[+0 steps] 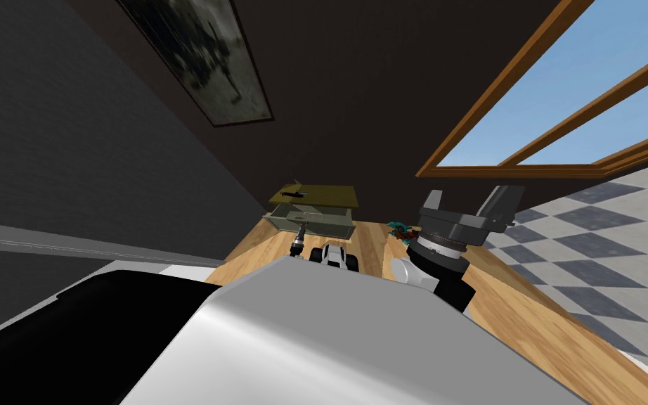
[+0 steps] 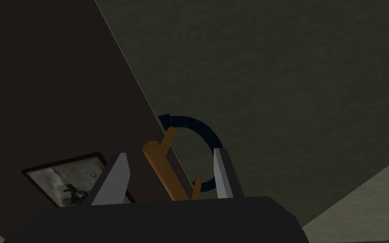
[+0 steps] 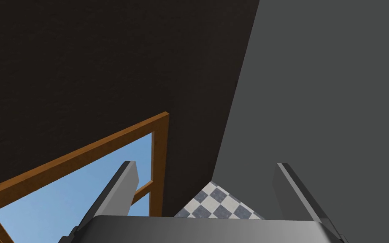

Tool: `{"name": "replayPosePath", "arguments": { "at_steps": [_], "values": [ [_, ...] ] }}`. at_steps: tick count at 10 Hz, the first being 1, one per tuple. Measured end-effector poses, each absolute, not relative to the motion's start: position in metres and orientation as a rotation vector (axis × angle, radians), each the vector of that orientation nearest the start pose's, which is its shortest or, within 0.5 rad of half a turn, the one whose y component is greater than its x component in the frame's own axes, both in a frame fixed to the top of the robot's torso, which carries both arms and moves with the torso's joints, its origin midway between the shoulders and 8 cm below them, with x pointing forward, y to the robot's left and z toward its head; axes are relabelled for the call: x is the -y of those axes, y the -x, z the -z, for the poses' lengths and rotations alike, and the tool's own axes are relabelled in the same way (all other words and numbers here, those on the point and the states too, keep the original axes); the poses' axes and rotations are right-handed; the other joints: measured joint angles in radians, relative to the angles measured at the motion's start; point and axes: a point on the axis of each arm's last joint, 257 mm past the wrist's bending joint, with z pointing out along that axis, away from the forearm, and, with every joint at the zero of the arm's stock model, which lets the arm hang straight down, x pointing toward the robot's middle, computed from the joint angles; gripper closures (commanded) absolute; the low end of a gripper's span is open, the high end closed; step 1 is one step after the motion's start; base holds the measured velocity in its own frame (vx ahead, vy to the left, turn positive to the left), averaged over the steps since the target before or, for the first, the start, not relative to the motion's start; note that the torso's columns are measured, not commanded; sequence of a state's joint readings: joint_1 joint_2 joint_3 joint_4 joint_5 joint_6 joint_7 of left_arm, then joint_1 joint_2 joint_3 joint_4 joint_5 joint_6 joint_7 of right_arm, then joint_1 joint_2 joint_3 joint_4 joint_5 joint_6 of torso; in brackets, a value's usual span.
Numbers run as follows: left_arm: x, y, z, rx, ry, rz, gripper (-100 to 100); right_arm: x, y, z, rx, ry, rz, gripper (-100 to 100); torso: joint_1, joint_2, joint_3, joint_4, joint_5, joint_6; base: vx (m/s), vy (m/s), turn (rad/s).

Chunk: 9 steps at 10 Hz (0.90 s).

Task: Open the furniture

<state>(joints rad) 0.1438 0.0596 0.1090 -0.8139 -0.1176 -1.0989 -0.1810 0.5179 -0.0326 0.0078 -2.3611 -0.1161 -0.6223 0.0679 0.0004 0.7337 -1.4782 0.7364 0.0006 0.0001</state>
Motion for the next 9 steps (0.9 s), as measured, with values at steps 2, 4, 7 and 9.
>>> {"name": "replayPosePath", "arguments": {
  "at_steps": [2,4,7,9],
  "values": [
    [-0.288,-0.399,0.355,-1.170,0.847,1.012,-100,0.283,-0.301,-0.075,-0.450,-0.536,-1.351,0,0.003,-0.006,-0.003,-0.001,0.001,0.000,-0.072,-0.035,0.020],
    [-0.293,-0.416,0.349,-1.171,0.846,1.013,-100,0.283,-0.301,-0.075,-0.450,-0.536,-1.351,0,0.001,0.002,0.001,0.001,0.000,0.000,-0.045,-0.016,0.012],
    [-0.298,-0.445,0.333,-1.175,0.841,1.017,-100,0.283,-0.301,-0.075,-0.450,-0.536,-1.351,0,-0.001,0.007,0.004,0.003,-0.001,0.000,-0.093,-0.024,0.022],
    [-0.302,-0.464,0.322,-1.181,0.843,1.018,-100,0.283,-0.301,-0.075,-0.450,-0.536,-1.351,0,-0.001,0.007,0.003,0.004,-0.002,-0.001,-0.113,-0.032,0.022]
  ]
}}
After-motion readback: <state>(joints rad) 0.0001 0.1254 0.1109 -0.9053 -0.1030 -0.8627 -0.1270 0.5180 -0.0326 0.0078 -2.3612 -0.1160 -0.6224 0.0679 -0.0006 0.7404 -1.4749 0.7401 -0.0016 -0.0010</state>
